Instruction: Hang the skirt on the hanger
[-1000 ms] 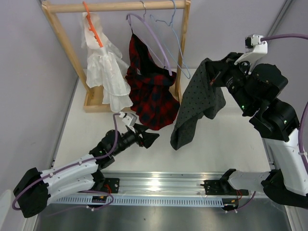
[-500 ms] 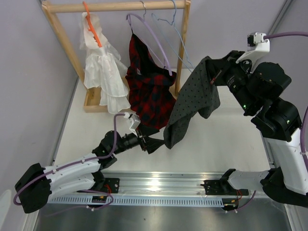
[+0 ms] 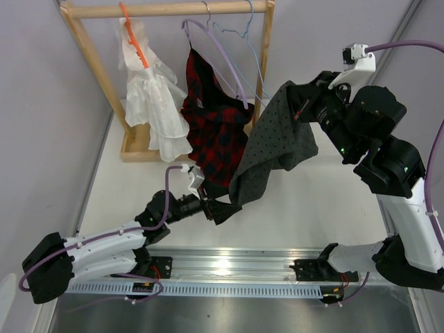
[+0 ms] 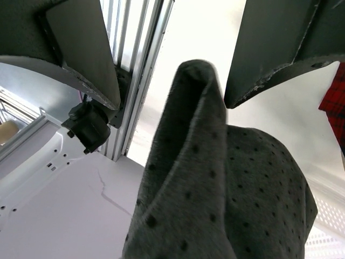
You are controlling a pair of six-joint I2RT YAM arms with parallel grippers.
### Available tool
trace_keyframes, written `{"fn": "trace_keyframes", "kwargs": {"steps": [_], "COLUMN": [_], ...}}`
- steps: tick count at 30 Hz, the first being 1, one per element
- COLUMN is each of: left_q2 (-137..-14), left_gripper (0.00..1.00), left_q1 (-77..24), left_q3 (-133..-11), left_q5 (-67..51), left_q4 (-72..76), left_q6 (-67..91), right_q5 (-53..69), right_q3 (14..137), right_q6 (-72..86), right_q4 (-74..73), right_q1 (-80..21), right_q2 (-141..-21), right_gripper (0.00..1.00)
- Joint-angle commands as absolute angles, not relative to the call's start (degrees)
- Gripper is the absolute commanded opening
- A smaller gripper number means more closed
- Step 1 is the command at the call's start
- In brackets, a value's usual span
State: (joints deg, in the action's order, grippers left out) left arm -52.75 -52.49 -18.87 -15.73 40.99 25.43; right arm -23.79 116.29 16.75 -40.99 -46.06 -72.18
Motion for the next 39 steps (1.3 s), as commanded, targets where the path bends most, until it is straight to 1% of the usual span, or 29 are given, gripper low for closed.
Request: {"fn": "trace_keyframes", "kwargs": {"steps": [1,12,15,17,18,19,20,21,23,24,26,28,29,32,33,36,37,39], "left_q2": [-54.1,-57.9,-59.0,-59.6,-59.6,-59.3,-58.9,-57.3,-54.9,-53.3,-48.4,-44.1,-43.5,-43.7,-44.0,-44.8,-45.1,-46.4], "left_gripper": [0.84,0.81,0.78,0.72,0.68,0.54,0.47,0.33,0.16,0.01,0.0,0.0,0.0,0.0,0.0,0.0,0.0,0.0], "left_q1": [-54.5,-61.3,-63.1,-63.6,-64.0,-64.2,-64.4,-64.9,-65.0,-65.0,-65.0,-65.0,-65.0,-65.0,-65.0,-65.0,-65.0,-65.0], "left_q3": [-21.4,-24.2,-25.0,-25.7,-25.7,-26.1,-26.2,-26.2,-27.1,-27.7,-31.2,-34.3,-38.6,-43.7,-48.2,-52.8,-53.3,-54.3], "left_q5": [-12.0,6.4,12.0,14.2,15.5,16.1,16.6,17.7,18.3,18.6,18.7,17.4,17.3,16.6,16.7,18.5,18.4,18.3], "left_q4": [43.2,37.3,36.7,35.9,35.8,35.0,34.5,33.8,29.7,27.3,18.5,12.0,3.8,-9.0,-15.7,-24.4,-25.7,-29.0], "left_q6": [24.4,17.7,16.2,15.5,15.3,14.5,14.2,13.7,12.8,12.5,11.7,10.7,10.5,10.6,10.9,13.2,13.9,14.2], "right_q5": [-25.8,-28.0,-28.6,-29.1,-29.3,-30.0,-30.3,-30.8,-33.3,-34.3,-37.1,-38.8,-39.2,-38.3,-37.5,-32.9,-31.0,-25.7], "right_q3": [119.5,120.1,120.1,120.1,120.1,119.7,119.4,119.1,117.7,117.0,115.1,110.3,106.7,100.5,94.0,82.6,75.0,67.9], "right_q6": [15.9,15.2,15.2,15.3,15.2,15.1,15.1,15.0,15.1,15.4,16.3,17.5,19.3,25.1,26.4,32.4,33.7,36.3], "right_q4": [-37.0,-37.2,-37.4,-37.9,-38.1,-38.2,-38.5,-38.6,-39.6,-40.3,-42.2,-44.5,-45.6,-51.7,-52.4,-53.4,-52.8,-51.0], "right_q1": [-47.1,-49.3,-49.7,-49.7,-49.7,-49.7,-49.8,-49.7,-49.7,-49.8,-49.6,-49.3,-48.7,-46.9,-45.7,-42.2,-41.1,-37.8], "right_q2": [-72.2,-72.7,-72.5,-72.4,-72.3,-72.2,-72.1,-71.5,-71.1,-70.8,-69.4,-67.2,-66.4,-64.1,-63.2,-58.1,-56.7,-52.8], "right_gripper": [0.0,0.0,0.0,0.0,0.0,0.0,0.0,0.0,0.0,0.0,0.0,0.0,0.0,0.0,0.0,0.0,0.0,0.0]}}
